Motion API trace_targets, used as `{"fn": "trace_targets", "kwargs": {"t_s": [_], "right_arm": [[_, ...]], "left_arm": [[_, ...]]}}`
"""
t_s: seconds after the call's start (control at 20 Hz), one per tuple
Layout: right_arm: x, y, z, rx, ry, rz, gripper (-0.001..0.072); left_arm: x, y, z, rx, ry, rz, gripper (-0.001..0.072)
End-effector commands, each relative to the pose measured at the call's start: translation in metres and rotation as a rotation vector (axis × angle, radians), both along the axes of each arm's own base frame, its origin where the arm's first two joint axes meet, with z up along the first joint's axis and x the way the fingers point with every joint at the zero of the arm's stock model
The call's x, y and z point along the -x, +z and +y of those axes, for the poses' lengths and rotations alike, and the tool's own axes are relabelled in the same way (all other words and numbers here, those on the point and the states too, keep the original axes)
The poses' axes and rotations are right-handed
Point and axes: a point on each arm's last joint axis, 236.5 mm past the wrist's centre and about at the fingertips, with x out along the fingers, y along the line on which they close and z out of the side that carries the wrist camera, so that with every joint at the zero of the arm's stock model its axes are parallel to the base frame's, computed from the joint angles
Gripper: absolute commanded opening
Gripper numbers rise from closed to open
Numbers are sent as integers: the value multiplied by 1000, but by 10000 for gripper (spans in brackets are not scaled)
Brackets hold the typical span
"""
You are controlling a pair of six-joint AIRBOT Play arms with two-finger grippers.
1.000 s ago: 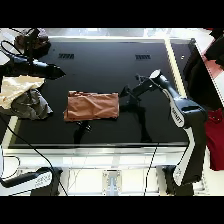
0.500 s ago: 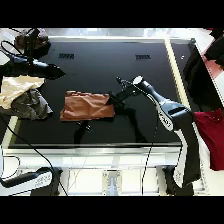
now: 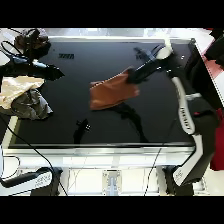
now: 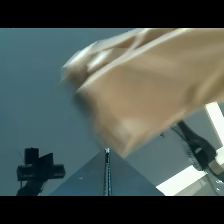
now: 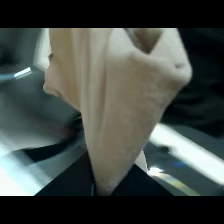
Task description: Fold the shirts.
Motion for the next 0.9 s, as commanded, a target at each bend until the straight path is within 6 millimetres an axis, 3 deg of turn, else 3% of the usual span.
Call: {"fn": "trace_targets", "kwargs": {"t_s": [0.0,0.2,0.4,0.65,0.85], "right_arm": [[19,41,-151,317,-223,-40,14],[72,61,-273,408,-492,4,14],[152,69,-354,430,-733,49,14],[272,78,-426,464,-1091,82,14],[361,53,-452,464,-1364,187,13]], "left_arm": [[0,-1,1,-5,1,0,19],[0,-1,1,-4,2,1,20],[0,-1,1,0,8,5,19],[0,-1,1,22,40,26,19],[0,-1,1,22,40,26,19]]}}
